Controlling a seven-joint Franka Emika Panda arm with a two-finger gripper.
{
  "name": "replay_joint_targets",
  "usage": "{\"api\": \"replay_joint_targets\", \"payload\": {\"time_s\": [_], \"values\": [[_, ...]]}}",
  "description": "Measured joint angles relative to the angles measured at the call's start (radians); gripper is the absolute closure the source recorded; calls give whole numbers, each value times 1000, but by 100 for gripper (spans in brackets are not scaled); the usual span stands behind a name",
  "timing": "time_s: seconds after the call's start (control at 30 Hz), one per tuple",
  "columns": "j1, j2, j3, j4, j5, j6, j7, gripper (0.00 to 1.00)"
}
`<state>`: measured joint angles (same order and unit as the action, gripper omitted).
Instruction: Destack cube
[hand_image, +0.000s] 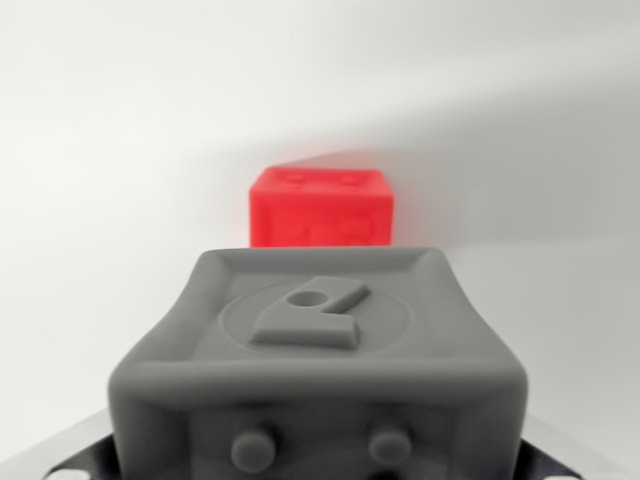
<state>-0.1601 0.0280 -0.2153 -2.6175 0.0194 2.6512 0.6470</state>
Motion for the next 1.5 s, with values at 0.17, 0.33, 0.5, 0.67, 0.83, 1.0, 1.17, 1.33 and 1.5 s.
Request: {"api": "replay_joint_targets", "payload": {"time_s": [0.17,0.33,0.5,0.67,0.83,1.0,1.17,1.33,1.5], "values": [[2,19,4,20,1,-4,-32,100],[5,52,16,47,8,-4,-79,100],[6,71,26,70,15,-4,-122,100],[5,98,38,96,21,-4,-166,100],[5,125,51,125,27,-5,-216,100],[5,149,61,151,30,-7,-259,100],[4,174,73,180,32,-11,-305,100],[3,199,84,208,33,-15,-347,100],[1,222,94,236,33,-20,-391,100]]}}
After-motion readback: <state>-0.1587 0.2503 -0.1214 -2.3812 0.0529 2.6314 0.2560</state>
